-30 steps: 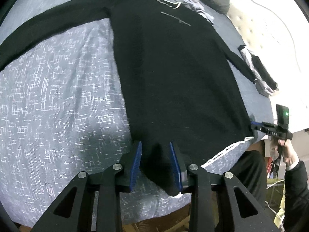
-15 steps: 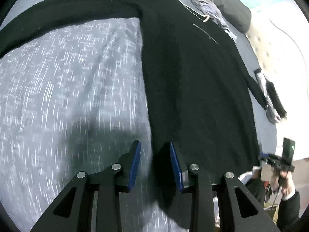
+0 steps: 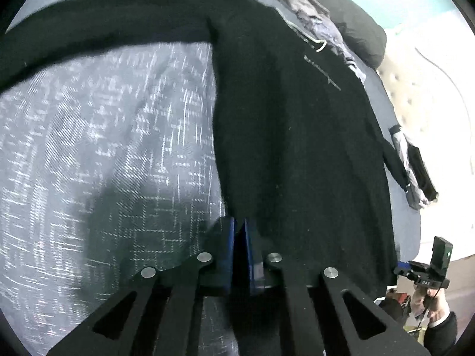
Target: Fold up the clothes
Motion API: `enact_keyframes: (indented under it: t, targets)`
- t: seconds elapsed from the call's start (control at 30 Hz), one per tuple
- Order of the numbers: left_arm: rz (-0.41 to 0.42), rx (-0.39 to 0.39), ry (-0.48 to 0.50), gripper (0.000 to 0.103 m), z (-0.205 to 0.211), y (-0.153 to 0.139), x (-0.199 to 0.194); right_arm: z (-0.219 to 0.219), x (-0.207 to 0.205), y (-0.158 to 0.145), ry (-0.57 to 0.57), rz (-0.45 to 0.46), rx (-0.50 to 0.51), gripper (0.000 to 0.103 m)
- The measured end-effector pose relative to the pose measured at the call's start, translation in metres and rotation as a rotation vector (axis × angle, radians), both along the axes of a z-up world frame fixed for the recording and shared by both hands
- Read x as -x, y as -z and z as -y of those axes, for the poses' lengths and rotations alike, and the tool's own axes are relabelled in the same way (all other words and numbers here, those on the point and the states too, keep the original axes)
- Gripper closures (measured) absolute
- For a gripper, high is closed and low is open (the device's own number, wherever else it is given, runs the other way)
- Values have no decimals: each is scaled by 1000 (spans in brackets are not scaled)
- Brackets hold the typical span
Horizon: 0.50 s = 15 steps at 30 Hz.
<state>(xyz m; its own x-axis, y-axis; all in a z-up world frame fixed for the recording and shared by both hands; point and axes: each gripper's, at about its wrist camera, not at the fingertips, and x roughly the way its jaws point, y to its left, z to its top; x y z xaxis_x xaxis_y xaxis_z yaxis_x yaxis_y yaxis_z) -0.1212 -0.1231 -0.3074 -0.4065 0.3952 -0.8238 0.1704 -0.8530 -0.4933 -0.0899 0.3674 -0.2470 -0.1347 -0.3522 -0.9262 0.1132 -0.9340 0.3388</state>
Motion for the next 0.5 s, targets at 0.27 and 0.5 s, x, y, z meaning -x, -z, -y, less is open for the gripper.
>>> enact_keyframes:
  t: [0.27, 0.5]
  targets:
    - [8, 89, -90, 103, 32, -8, -9, 1, 1, -1, 23, -11, 0, 69]
    - [-21, 40, -68, 103, 32, -18, -14, -7, 0, -4, 61, -20, 2, 69]
